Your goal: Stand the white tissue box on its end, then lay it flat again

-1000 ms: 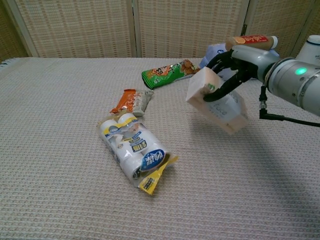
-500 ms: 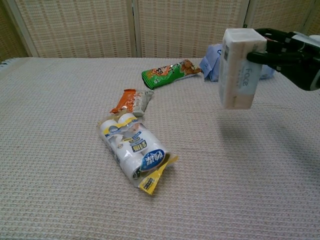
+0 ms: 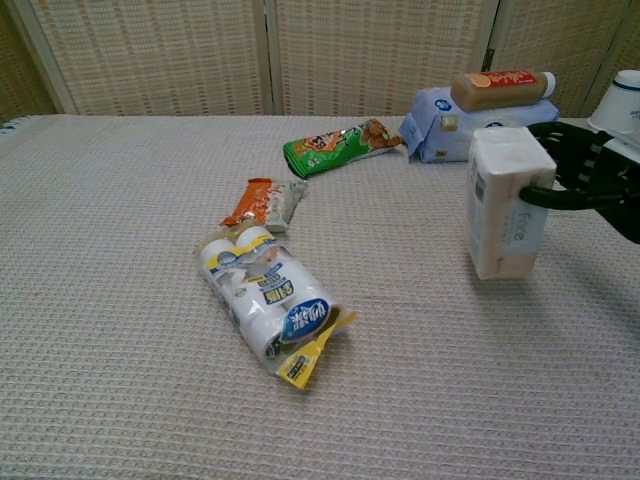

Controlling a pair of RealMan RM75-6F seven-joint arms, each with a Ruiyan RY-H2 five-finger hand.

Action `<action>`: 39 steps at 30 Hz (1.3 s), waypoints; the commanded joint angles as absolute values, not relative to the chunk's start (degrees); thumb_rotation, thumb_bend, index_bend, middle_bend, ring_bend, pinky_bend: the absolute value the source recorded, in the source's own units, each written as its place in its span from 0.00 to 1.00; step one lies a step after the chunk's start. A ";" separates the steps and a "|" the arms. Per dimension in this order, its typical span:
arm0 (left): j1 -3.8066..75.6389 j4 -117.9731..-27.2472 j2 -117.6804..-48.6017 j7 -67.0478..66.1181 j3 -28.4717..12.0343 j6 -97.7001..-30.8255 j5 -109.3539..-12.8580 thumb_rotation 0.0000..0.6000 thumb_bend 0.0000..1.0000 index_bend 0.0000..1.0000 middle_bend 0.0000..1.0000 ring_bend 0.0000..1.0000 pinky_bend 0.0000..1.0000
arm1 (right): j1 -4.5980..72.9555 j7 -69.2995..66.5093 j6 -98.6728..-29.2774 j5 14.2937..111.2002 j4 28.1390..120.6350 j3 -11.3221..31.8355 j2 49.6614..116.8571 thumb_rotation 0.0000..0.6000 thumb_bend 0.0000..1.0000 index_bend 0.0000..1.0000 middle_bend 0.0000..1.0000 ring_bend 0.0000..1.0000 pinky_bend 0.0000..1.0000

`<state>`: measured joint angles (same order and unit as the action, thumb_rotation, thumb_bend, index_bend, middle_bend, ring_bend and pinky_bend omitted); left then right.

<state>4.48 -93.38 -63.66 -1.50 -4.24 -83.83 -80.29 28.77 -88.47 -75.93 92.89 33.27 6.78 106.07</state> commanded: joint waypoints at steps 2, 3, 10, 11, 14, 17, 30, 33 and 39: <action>4.42 -93.30 -63.54 -1.14 -4.32 -83.91 -80.22 1.00 0.49 0.23 0.00 0.00 0.12 | 29.51 -89.55 -76.05 92.23 31.21 6.48 107.40 1.00 0.05 0.50 0.44 0.31 0.00; 4.41 -93.28 -63.52 -1.08 -4.34 -83.91 -80.19 1.00 0.49 0.23 0.00 0.00 0.12 | 29.61 -89.71 -76.01 92.07 30.83 6.46 107.59 1.00 0.05 0.50 0.44 0.31 0.00; 4.26 -93.66 -63.43 -1.26 -4.32 -84.39 -80.48 1.00 0.49 0.23 0.00 0.00 0.12 | 30.12 -89.14 -73.41 90.96 26.67 5.54 109.15 1.00 0.06 0.50 0.44 0.32 0.00; 4.23 -93.72 -63.44 -1.30 -4.34 -84.52 -80.54 1.00 0.49 0.23 0.00 0.00 0.12 | 30.18 -89.33 -72.94 90.90 26.23 5.34 109.29 1.00 0.06 0.50 0.44 0.32 0.00; 4.19 -93.77 -63.47 -1.41 -4.35 -84.69 -80.63 1.00 0.49 0.23 0.00 0.00 0.12 | 30.31 -88.82 -71.90 90.89 24.64 4.62 109.91 1.00 0.06 0.50 0.44 0.32 0.00; 4.25 -93.69 -63.50 -1.56 -4.33 -84.43 -80.43 1.00 0.49 0.23 0.00 0.00 0.12 | 30.40 -89.17 -71.51 90.84 23.87 4.14 110.21 1.00 0.06 0.50 0.44 0.32 0.00; 4.26 -93.80 -63.44 -1.34 -4.37 -84.42 -80.47 1.00 0.49 0.23 0.00 0.00 0.12 | 29.38 -86.58 -71.69 90.15 23.32 3.20 109.43 1.00 0.08 0.50 0.44 0.32 0.00; 4.23 -93.97 -63.42 -1.57 -4.31 -84.54 -80.62 1.00 0.49 0.23 0.00 0.00 0.12 | 28.63 -84.65 -70.60 89.64 24.71 2.93 108.56 1.00 0.09 0.50 0.44 0.32 0.00; 4.21 -94.03 -63.48 -1.78 -4.31 -84.54 -80.55 1.00 0.49 0.23 0.00 0.00 0.12 | 27.61 -82.93 -69.62 89.37 27.36 2.19 106.61 1.00 0.09 0.49 0.44 0.32 0.00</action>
